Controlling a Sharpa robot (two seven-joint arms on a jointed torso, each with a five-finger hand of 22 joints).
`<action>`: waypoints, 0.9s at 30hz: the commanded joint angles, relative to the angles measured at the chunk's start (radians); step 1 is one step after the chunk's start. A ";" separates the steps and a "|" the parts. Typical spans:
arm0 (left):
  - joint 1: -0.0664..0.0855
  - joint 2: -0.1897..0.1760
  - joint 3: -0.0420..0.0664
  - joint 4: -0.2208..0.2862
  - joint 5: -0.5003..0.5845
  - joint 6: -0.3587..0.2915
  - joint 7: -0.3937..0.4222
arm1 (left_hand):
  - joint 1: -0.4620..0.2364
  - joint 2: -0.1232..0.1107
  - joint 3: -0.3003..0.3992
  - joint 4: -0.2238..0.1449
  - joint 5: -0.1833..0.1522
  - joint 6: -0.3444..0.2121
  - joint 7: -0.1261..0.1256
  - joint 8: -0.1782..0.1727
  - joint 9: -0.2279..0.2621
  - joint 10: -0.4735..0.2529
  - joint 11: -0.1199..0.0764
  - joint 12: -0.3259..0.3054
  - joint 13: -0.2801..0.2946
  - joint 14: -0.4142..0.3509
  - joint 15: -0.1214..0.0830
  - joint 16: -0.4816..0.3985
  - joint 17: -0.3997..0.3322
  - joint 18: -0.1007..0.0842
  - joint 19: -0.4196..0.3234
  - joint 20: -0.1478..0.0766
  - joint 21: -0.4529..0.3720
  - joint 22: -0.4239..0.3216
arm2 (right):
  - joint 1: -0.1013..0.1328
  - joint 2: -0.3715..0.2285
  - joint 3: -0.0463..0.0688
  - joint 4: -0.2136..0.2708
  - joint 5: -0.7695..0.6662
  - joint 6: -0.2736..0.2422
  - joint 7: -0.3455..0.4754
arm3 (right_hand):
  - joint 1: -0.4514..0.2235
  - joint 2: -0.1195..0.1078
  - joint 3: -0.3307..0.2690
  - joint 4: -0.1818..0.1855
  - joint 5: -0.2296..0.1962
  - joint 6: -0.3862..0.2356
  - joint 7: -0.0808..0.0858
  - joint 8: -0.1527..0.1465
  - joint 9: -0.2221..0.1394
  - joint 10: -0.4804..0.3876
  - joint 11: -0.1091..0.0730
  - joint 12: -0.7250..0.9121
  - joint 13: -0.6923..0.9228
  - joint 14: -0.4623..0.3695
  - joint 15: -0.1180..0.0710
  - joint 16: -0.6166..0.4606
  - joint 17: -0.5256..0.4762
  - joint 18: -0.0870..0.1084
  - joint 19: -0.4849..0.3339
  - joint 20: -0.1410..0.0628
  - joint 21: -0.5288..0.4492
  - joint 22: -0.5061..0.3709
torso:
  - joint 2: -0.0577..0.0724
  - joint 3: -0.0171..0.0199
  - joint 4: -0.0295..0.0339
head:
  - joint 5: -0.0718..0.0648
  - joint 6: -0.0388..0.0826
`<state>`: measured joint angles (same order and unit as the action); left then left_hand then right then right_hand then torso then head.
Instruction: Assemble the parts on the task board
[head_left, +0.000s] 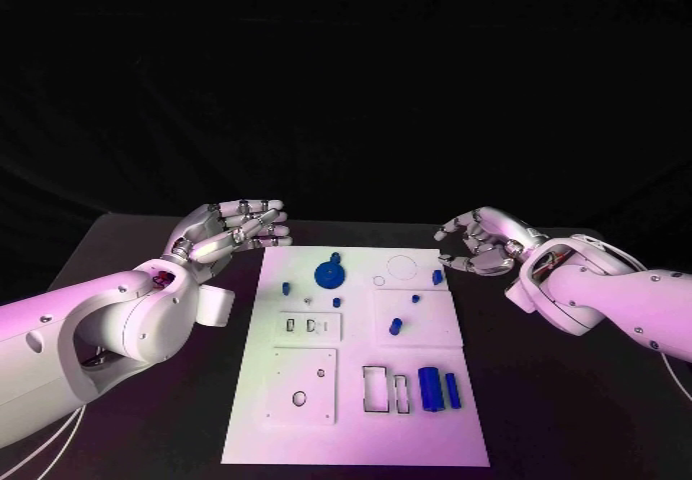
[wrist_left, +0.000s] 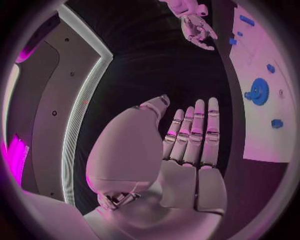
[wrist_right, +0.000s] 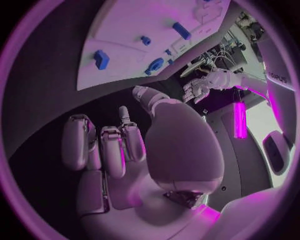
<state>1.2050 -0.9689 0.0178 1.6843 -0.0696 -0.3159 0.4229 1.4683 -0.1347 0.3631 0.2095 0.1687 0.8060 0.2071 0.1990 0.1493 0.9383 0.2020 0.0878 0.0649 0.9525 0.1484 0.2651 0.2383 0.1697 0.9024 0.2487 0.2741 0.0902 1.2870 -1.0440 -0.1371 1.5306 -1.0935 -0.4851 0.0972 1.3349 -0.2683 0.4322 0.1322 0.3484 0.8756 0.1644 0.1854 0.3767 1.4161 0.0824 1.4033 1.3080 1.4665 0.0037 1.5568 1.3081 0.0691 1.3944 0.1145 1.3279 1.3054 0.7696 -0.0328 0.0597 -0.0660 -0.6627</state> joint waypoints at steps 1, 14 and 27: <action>0.000 0.005 0.000 -0.003 0.003 0.021 0.009 | -0.008 0.003 0.004 0.000 -0.005 -0.005 0.049 -0.006 -0.002 -0.004 0.001 -0.003 0.001 -0.002 0.004 -0.004 0.001 0.013 0.005 0.004 0.000 -0.001 | -0.012 -0.009 -0.002 -0.026 0.046 0.045 0.063 | 0.011 -0.002 -0.003 -0.008 0.004 -0.007 0.006 -0.006 -0.002 -0.006 0.002 -0.006 0.067 0.088 0.007 -0.005 0.195 0.004 -0.006 0.001 -0.005 -0.002 | -0.001 0.0072 0.0003 | -0.003 -0.001; -0.001 0.009 0.000 -0.013 0.003 0.022 0.010 | -0.009 0.003 0.005 -0.001 -0.004 -0.004 0.049 -0.006 -0.001 -0.003 0.001 -0.003 0.001 -0.002 0.004 -0.004 0.002 0.013 0.005 0.004 0.000 -0.001 | -0.046 -0.004 -0.004 -0.078 0.043 0.071 0.061 | 0.005 -0.009 -0.024 -0.010 -0.001 -0.016 0.008 -0.014 -0.003 -0.008 0.004 -0.008 0.065 0.089 0.010 -0.004 0.200 0.005 -0.009 0.002 -0.010 -0.005 | 0.000 0.0120 0.0020 | 0.003 -0.008; -0.001 0.009 0.000 -0.017 0.003 0.023 0.010 | -0.009 0.003 0.005 -0.001 -0.004 -0.004 0.049 -0.006 -0.001 -0.003 0.001 -0.003 0.001 -0.002 0.004 -0.004 0.002 0.013 0.005 0.004 0.000 -0.001 | -0.082 0.049 -0.004 -0.112 0.043 0.070 0.047 | 0.013 0.001 -0.024 -0.013 -0.003 -0.010 0.007 -0.012 -0.002 0.000 0.003 0.000 0.074 0.089 0.009 -0.003 0.201 0.003 -0.003 0.003 -0.004 0.002 | 0.000 0.0112 0.0025 | 0.010 -0.013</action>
<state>1.2035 -0.9616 0.0175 1.6663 -0.0693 -0.3110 0.4235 1.4684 -0.1346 0.3630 0.2096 0.1688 0.8060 0.2071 0.1990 0.1494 0.9383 0.2020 0.0878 0.0649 0.9525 0.1484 0.2654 0.2394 0.1698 0.9024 0.2487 0.2741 0.0904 1.2075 -0.9965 -0.1407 1.4201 -1.0499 -0.4318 0.1432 1.3417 -0.2703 0.4127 0.1216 0.3484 0.8664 0.1734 0.1765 0.3744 1.4128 0.0857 1.3990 1.3076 1.4665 0.0036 1.5568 1.3078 0.0691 1.3909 0.1180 1.3224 1.3064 0.7697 -0.0211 0.0640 -0.0582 -0.6750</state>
